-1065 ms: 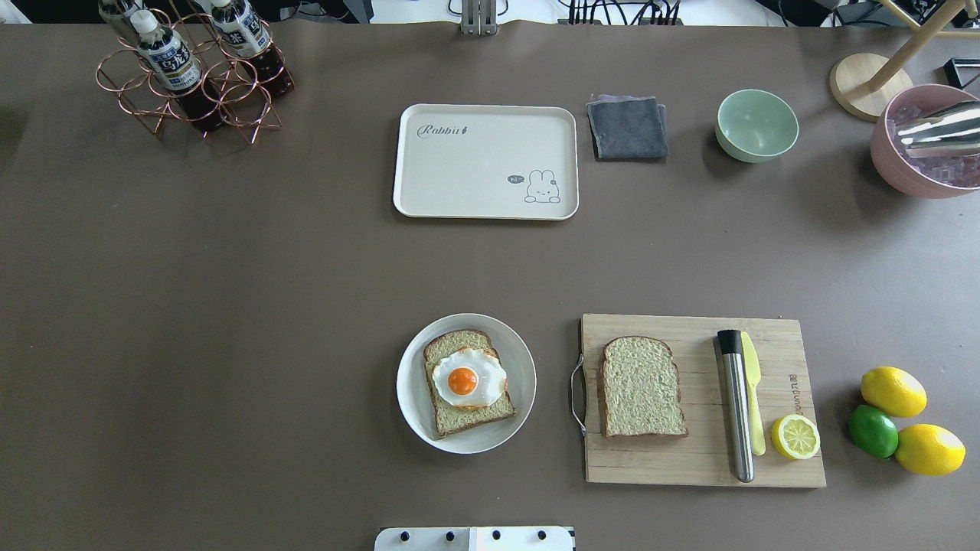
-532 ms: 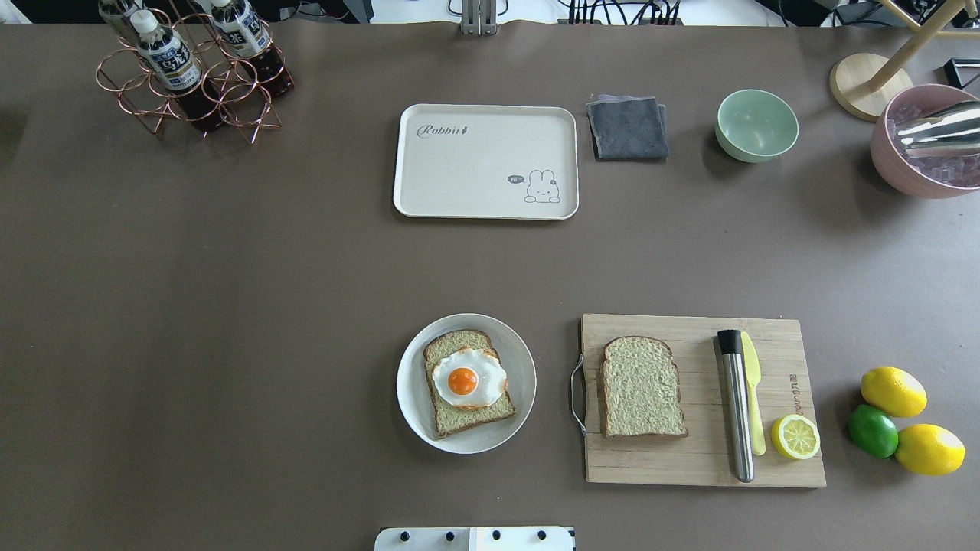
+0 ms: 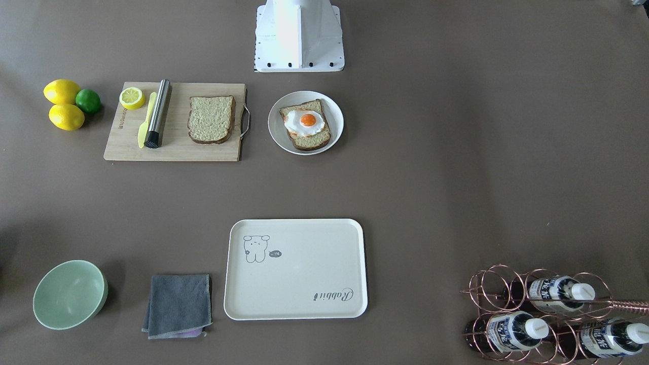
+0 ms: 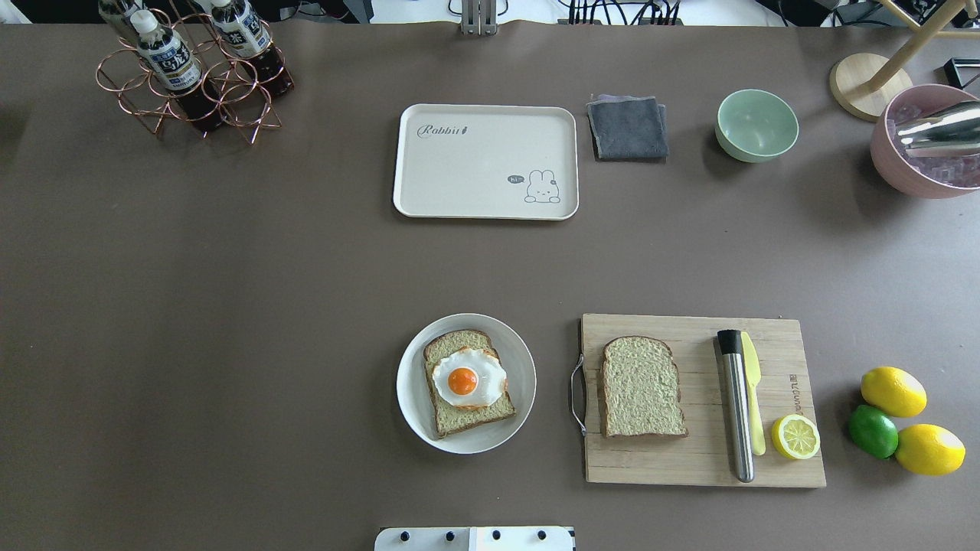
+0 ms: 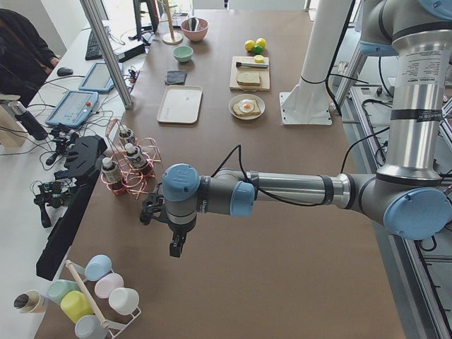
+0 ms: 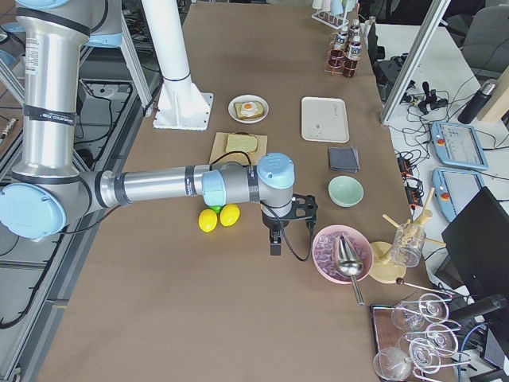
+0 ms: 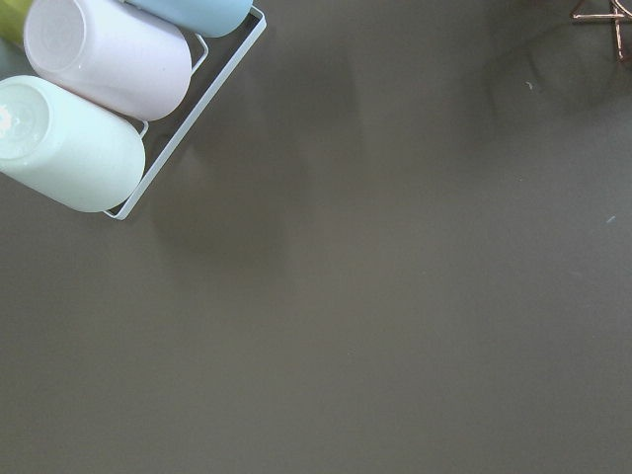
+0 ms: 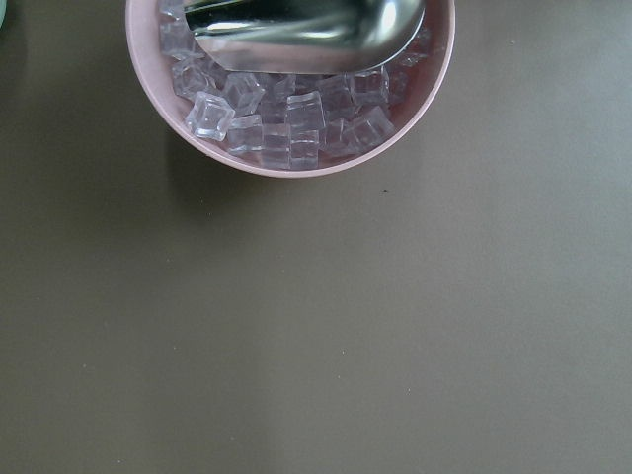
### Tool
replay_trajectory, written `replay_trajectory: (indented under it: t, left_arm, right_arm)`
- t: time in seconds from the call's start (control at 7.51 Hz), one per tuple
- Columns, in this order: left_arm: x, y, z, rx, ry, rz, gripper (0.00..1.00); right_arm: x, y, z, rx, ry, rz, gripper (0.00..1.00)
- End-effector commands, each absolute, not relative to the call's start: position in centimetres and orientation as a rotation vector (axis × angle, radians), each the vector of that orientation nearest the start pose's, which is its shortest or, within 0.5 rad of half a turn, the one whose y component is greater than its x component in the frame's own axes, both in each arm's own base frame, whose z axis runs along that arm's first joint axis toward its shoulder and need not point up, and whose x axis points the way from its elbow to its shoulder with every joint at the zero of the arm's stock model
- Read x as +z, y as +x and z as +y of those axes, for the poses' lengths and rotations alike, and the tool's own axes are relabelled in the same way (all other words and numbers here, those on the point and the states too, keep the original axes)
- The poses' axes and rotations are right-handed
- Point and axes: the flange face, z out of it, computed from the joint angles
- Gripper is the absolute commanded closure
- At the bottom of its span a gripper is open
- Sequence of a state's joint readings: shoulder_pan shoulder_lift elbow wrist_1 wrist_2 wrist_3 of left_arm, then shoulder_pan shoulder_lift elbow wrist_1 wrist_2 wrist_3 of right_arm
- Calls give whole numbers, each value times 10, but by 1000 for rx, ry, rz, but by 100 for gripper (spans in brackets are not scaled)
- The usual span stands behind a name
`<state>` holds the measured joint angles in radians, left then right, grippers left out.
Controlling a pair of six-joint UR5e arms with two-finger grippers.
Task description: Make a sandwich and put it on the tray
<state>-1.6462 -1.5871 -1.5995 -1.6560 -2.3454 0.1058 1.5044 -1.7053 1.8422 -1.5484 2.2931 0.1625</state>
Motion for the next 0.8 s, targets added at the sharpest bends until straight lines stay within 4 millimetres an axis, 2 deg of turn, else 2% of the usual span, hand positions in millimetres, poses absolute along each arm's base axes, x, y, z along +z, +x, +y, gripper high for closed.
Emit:
replay_trajectory:
  t: [0.0,0.67]
  left_arm:
    - [630,-102,-497,76,188,764,2]
    - [627,-102,-497,77,194,764,2]
  right_arm:
    - [587,37,-446,32,70,-743,0]
    - [589,37,-445,33,64,-739,0]
